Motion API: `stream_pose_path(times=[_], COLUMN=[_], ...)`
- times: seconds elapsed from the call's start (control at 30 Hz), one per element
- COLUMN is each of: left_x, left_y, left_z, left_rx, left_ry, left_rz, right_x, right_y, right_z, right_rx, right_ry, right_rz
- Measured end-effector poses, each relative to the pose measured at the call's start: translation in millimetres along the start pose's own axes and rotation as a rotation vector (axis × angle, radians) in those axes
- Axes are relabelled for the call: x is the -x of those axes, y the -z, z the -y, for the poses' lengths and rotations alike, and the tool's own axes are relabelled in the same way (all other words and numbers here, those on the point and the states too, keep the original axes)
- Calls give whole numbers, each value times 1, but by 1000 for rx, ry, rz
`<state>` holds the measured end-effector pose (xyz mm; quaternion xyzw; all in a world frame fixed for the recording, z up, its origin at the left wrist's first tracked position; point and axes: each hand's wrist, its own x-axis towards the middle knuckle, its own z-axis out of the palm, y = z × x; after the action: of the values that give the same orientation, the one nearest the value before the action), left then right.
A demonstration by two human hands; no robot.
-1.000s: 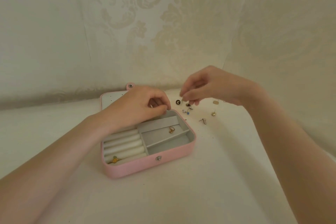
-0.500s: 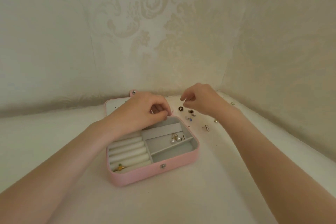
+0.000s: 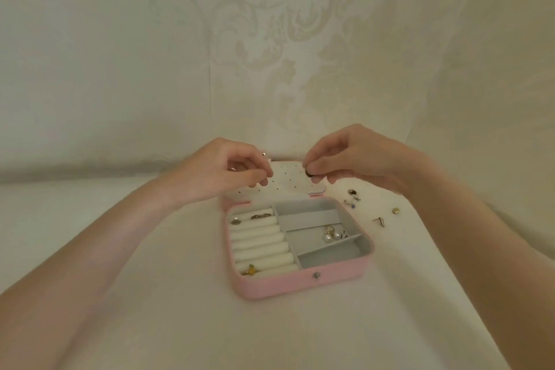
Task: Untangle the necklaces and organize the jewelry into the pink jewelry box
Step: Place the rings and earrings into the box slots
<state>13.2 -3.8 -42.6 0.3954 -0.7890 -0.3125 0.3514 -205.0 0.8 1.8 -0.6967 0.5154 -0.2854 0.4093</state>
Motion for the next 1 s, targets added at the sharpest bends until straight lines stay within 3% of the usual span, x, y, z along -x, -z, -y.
stream_pose_path(times=[0.1, 0.17, 0.47, 0.7, 1.0], left_x=[19, 28, 38, 41, 38], left_y=[15, 19, 25, 23, 20], left_z=[12, 16, 10, 5, 9], left_rx=[9, 5, -94, -152, -200], left_ry=[60, 62, 89, 111, 113], left_rz=[70, 125, 191, 253, 241], right_x=[5, 4, 3, 5, 6], right_y=[-34, -56, -87, -97, -103], right_z=[18, 18, 4, 15, 17], right_rx=[-81, -62, 99, 368, 567], right_ry=[6, 17, 10, -37, -110], right_rz=[259, 315, 131, 30, 54])
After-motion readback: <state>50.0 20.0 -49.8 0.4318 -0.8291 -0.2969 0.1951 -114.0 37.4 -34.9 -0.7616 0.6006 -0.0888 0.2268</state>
